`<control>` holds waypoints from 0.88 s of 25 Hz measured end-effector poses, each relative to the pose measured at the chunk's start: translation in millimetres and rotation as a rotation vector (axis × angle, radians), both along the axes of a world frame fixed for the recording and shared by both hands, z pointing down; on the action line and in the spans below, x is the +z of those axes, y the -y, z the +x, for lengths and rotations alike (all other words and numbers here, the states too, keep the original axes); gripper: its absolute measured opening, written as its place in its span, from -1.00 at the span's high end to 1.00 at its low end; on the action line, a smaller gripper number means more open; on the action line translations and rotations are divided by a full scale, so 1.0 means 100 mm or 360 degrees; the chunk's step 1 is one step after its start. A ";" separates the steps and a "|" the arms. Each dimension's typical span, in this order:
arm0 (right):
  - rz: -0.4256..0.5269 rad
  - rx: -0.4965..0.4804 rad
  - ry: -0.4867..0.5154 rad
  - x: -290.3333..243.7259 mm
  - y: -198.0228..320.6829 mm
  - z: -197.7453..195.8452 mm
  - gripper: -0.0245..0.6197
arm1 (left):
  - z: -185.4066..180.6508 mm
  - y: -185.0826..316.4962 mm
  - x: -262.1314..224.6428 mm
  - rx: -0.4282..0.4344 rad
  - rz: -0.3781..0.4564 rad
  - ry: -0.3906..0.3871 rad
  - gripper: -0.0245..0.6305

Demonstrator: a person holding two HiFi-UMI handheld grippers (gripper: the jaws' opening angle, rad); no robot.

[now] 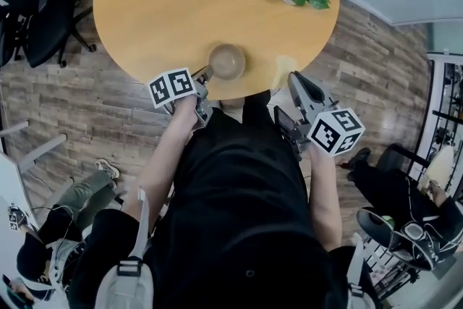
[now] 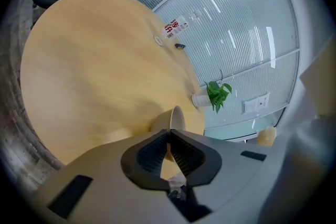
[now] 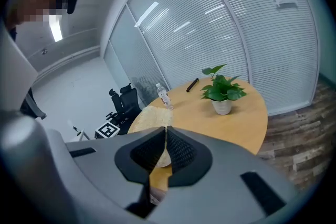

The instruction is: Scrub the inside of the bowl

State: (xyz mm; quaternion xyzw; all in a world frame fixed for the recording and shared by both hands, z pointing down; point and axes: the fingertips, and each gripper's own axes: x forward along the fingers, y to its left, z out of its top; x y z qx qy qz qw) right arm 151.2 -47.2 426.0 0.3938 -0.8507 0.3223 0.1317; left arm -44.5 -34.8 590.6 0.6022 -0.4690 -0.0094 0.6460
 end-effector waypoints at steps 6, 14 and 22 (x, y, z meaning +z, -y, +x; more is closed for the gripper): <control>-0.0007 -0.0004 -0.0007 0.04 -0.04 0.02 0.85 | -0.03 -0.05 0.06 -0.0005 -0.0014 0.0008 0.84; -0.0015 0.0000 -0.0005 0.05 -0.04 0.01 0.85 | -0.03 -0.06 0.08 0.0038 -0.0007 0.0016 0.82; -0.0002 -0.0015 0.0001 0.03 0.02 -0.04 0.84 | -0.14 -0.12 0.13 -0.0008 -0.0031 0.0034 0.63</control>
